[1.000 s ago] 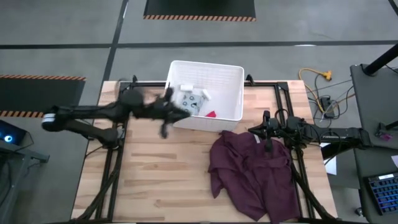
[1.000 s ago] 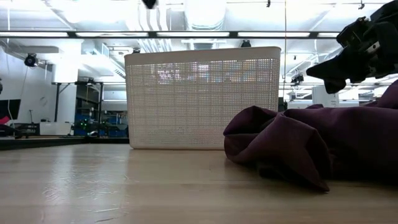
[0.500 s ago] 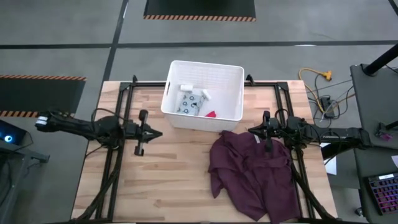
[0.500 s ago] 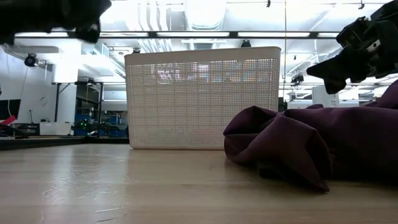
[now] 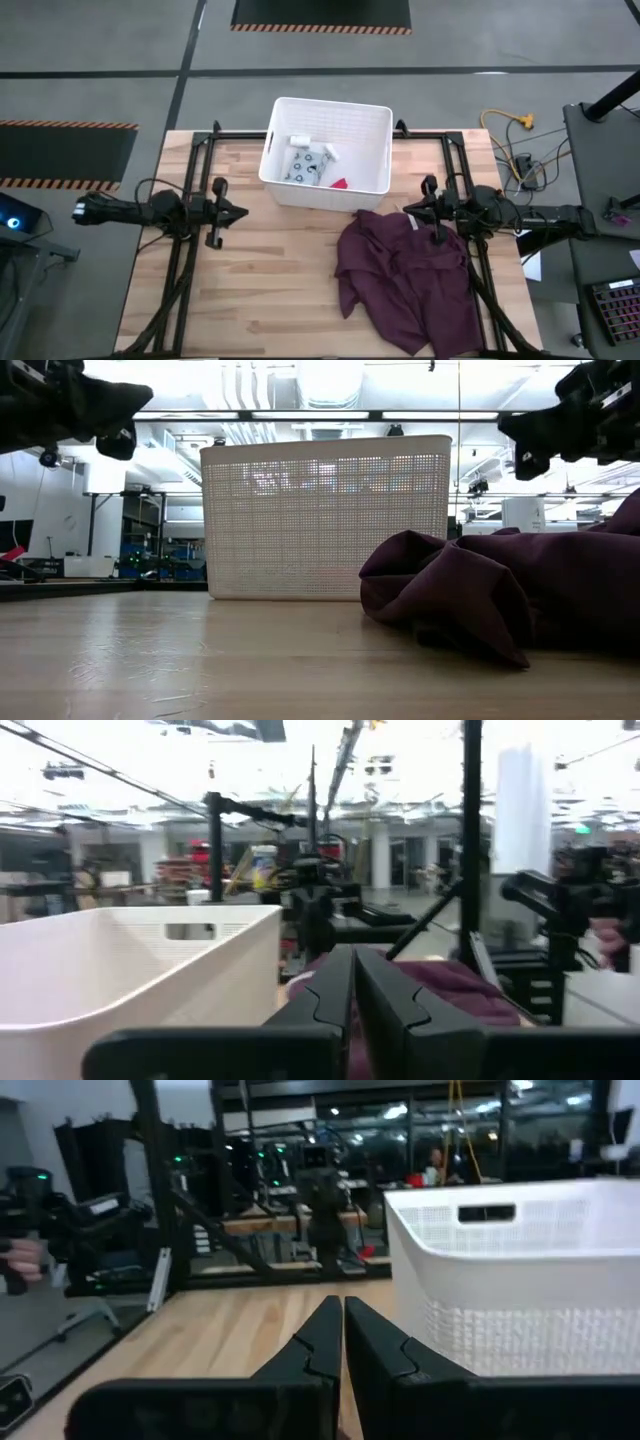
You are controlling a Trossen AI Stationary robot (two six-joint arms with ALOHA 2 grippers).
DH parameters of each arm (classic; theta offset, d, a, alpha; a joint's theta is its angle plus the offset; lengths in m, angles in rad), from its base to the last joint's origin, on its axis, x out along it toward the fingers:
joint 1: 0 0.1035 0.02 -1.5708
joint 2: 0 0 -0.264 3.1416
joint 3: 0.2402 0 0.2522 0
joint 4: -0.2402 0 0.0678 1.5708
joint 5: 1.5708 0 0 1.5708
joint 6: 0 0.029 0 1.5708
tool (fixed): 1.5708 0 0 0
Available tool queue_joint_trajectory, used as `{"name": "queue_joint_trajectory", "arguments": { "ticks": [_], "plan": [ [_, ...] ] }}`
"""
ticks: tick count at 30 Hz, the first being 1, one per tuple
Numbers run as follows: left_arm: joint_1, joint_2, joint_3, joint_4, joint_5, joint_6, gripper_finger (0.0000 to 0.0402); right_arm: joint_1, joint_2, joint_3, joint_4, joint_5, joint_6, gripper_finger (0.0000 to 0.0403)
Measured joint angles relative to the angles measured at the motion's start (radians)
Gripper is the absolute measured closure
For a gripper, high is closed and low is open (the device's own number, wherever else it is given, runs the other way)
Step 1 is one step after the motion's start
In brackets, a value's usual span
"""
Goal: Pick & place medical supplies in basket/bin
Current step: Return to Home Position
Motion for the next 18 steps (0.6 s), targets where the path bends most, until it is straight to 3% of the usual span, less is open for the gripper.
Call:
{"name": "queue_joint_trajectory", "arguments": {
  "ticks": [5,10,18],
  "plan": [
    [0.0,-0.079,-0.007,-0.077,-0.092,0.001,0.0401,0.0,0.0,0.0,-0.011,-0.008,-0.043,0.0394],
    [0.0,-0.116,-0.007,-0.21,-0.103,-0.06,0.0401,0.0,0.002,0.0,-0.047,-0.033,-0.003,0.0394],
    [0.001,-0.121,-0.007,-0.245,-0.154,-0.078,0.0401,0.001,0.002,0.0,-0.046,-0.075,-0.067,0.0394]
  ]
}}
